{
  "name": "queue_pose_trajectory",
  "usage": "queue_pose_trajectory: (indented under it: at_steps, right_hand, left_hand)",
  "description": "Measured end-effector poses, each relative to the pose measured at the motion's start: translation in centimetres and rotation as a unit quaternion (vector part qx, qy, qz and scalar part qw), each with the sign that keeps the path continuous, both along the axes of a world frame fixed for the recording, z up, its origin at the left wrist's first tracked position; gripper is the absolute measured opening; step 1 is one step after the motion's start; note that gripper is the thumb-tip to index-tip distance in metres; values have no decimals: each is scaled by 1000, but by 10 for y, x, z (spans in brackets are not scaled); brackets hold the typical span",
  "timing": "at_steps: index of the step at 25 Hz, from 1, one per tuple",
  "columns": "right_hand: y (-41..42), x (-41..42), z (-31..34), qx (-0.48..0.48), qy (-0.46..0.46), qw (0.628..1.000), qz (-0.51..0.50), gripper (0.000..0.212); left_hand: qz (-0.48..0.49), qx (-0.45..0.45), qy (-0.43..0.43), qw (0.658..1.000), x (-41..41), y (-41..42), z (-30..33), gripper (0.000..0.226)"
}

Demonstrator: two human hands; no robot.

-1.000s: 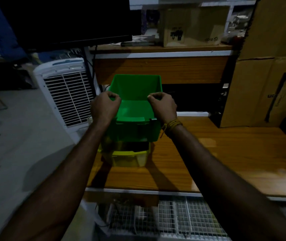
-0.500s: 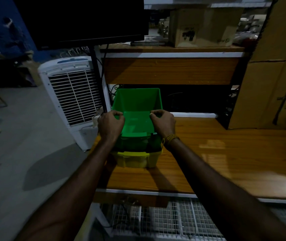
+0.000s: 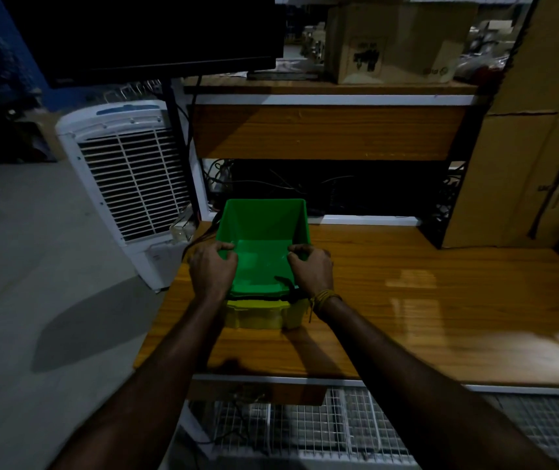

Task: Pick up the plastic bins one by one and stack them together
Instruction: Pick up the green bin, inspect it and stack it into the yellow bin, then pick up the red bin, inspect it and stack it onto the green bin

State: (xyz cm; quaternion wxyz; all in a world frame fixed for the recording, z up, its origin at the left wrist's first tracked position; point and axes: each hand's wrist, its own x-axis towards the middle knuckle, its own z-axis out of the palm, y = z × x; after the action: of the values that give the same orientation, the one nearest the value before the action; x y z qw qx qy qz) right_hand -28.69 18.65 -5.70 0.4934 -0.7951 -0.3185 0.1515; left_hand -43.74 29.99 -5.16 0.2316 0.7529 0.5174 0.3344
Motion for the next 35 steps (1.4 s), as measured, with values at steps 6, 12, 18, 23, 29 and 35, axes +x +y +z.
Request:
queue_pose_trajectory:
  at_steps: [6,12,18,23,29,35]
  right_hand:
    - [-14,12,-10,2,43,998,37,30]
    - [-59,82,-29,-20,-21,1000,2,36]
    - [-163,218,-40,-15,-26,996,-89,41]
    - [-276,353,-41,-18,-26,982,-186,41]
    - [-407,480,-5,-1,-80,957,-277,36]
    - [-488,581,22,-42,-206,897,-389,34]
  left_hand:
    - [36,-17,129,991,17,-12,-9,32]
    - [-59,43,122,990,118,-67,-2,37]
    - [-178,27,65,982,271,-183,-10,40]
    - [-252,12,83,964,417,-284,-19,46]
    - [-363,-28,77,928,578,-407,-7,48]
    - [-491,-25,33,870,676,-496,9,49]
